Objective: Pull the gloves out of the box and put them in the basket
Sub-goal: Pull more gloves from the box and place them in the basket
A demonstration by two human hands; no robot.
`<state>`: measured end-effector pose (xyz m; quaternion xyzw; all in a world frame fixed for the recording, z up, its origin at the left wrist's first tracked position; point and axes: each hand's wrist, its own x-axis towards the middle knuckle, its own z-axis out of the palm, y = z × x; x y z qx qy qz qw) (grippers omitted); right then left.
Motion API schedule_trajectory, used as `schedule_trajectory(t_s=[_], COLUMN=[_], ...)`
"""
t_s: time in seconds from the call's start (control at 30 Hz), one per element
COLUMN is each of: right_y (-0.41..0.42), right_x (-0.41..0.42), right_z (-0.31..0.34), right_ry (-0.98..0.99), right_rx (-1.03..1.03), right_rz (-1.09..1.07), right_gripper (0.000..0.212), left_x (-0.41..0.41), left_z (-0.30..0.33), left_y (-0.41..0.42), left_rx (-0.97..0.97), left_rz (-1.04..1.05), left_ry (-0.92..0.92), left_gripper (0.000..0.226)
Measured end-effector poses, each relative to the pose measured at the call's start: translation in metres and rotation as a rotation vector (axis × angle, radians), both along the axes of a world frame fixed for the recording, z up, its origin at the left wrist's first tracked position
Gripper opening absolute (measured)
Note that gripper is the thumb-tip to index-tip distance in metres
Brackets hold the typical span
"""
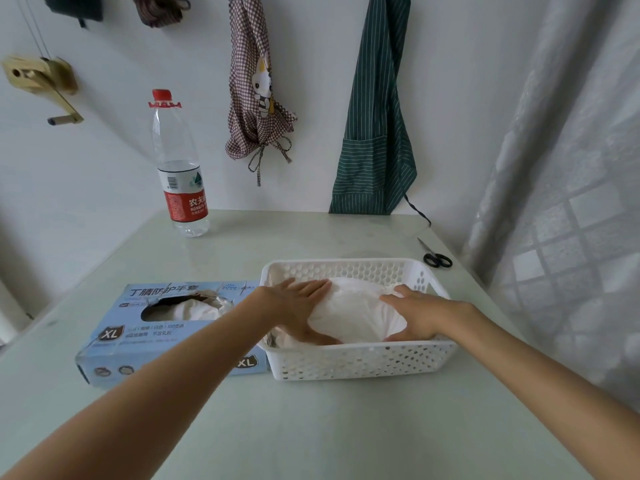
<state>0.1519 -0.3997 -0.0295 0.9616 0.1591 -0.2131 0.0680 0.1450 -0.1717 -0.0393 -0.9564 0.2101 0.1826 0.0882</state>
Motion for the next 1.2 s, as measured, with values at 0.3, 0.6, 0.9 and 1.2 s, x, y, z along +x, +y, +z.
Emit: schedule_trajectory(t_s=[0.3, 0.6, 0.9, 1.2], right_y=[-0.006, 0.036, 0.056, 0.155], right_x=[-0.019, -0.026, -0.023, -0.035], right_z=[0.016, 0.016, 0.048, 0.018], right_ry=[-0.323, 0.031, -0.085, -0.274], right_rx=[0.252, 0.616, 0.661, 0.916], right_rz=[-0.037, -0.077, -0.125, -0.022], right_gripper=[0.061, 0.011, 0.008, 0.005], left_x=[-0.021, -0.025, -0.043, -0.059], left_z=[0.043, 0.042, 0.065, 0.024], left_y=[0.025, 0.019, 0.085, 0.209], left_rx=[0.043, 0.051, -0.506, -0.559], left_rz=[0.005, -0.096, 0.109, 0.585], left_ry=[-0.152, -0.340, -0.395, -0.211], left_gripper=[0.083, 0.023, 0.024, 0.035])
